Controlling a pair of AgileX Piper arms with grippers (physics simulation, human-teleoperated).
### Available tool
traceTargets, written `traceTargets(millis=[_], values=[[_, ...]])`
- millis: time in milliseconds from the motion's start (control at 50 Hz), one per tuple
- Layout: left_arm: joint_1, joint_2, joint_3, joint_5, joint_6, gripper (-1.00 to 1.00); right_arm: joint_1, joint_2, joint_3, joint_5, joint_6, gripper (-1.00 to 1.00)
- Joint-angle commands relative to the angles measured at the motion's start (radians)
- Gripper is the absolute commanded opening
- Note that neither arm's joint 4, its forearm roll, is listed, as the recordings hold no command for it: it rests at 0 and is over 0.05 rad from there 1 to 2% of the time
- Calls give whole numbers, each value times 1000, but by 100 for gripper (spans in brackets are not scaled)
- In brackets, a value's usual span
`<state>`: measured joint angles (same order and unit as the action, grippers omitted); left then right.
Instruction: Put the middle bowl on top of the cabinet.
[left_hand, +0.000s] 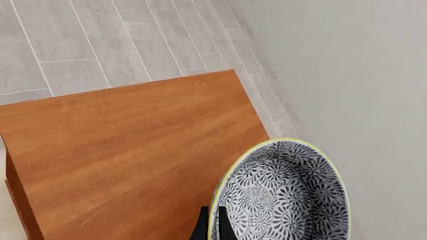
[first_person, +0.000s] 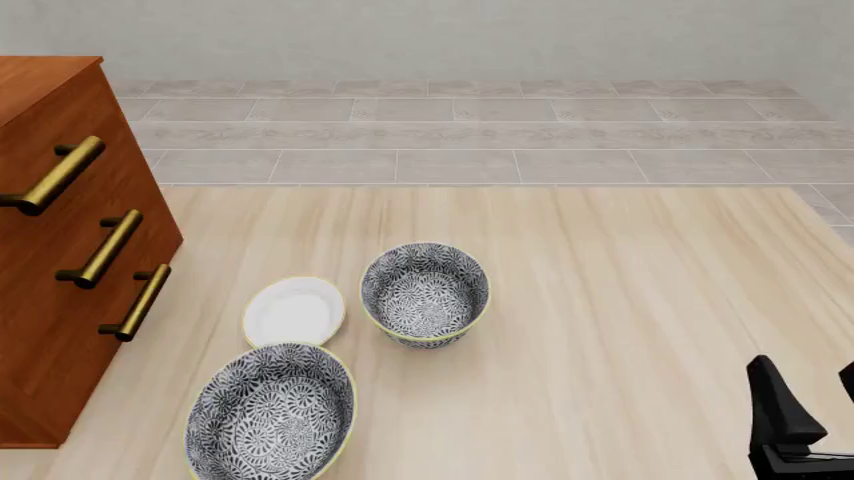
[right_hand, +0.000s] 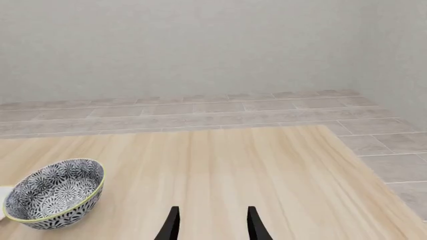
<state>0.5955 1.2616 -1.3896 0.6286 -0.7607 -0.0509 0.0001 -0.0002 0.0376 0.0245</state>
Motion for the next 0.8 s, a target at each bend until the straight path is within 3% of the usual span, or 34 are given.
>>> traceTargets(millis=[20,800], values=[[25,13,-17,7,37,-100,-2,0,0,0,2,100],[38,68,42,-47,26,-100,-7,0,0,-2,-3,100]])
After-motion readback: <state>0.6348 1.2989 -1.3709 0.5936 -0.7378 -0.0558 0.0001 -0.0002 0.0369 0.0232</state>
